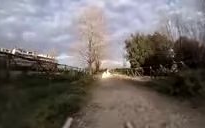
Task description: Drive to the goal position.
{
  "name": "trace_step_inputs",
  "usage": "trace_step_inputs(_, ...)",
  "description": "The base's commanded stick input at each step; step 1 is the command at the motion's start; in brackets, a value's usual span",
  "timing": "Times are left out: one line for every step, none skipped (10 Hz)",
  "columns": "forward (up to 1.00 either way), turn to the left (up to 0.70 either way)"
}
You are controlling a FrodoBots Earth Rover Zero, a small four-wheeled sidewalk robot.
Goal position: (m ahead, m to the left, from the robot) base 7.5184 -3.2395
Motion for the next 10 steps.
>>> trace_step_inputs(0.7, 0.0)
trace_step_inputs(0.7, 0.0)
trace_step_inputs(0.7, 0.0)
trace_step_inputs(0.7, 0.0)
trace_step_inputs(0.7, -0.22)
trace_step_inputs(0.7, -0.18)
trace_step_inputs(0.7, 0.0)
trace_step_inputs(0.7, 0.0)
trace_step_inputs(0.7, 0.0)
trace_step_inputs(0.7, 0.0)
